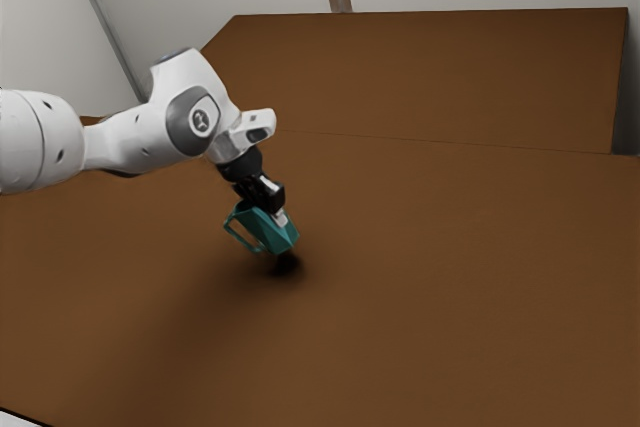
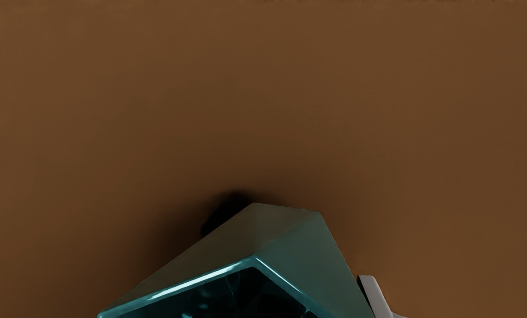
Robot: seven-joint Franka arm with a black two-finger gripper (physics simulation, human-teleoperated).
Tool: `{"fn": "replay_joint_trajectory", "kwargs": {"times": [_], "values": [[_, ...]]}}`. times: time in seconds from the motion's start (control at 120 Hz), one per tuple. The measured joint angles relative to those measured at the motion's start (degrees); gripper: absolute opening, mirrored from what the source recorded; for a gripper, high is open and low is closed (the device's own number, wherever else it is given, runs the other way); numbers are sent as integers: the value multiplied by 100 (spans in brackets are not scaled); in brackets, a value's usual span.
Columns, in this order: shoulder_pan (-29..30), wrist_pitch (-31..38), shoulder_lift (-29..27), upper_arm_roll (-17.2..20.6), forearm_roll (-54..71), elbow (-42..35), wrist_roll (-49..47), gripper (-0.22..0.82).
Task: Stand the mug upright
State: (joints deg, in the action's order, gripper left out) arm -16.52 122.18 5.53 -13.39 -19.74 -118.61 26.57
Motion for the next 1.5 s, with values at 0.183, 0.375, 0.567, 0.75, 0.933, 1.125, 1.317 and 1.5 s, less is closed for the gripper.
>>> {"fn": "replay_joint_trajectory", "kwargs": {"times": [0.183, 0.375, 0.567, 0.75, 0.933, 1.125, 1.317, 1.5], "values": [[-215, 430, 290, 15, 840, 181, -77, -18], [-377, 770, 750, 61, 1618, 612, -58, -18], [-435, 903, 1157, 63, 2142, 966, 66, -18], [-499, 945, 1425, 65, 2408, 1086, 244, -18], [-503, 963, 1521, 72, 2445, 1101, 355, -18], [-528, 958, 1550, 73, 2406, 1095, 458, 4], [-598, 915, 1439, 66, 2396, 1092, 567, 37], [-618, 774, 1036, 65, 2430, 1067, 612, 51]]}}
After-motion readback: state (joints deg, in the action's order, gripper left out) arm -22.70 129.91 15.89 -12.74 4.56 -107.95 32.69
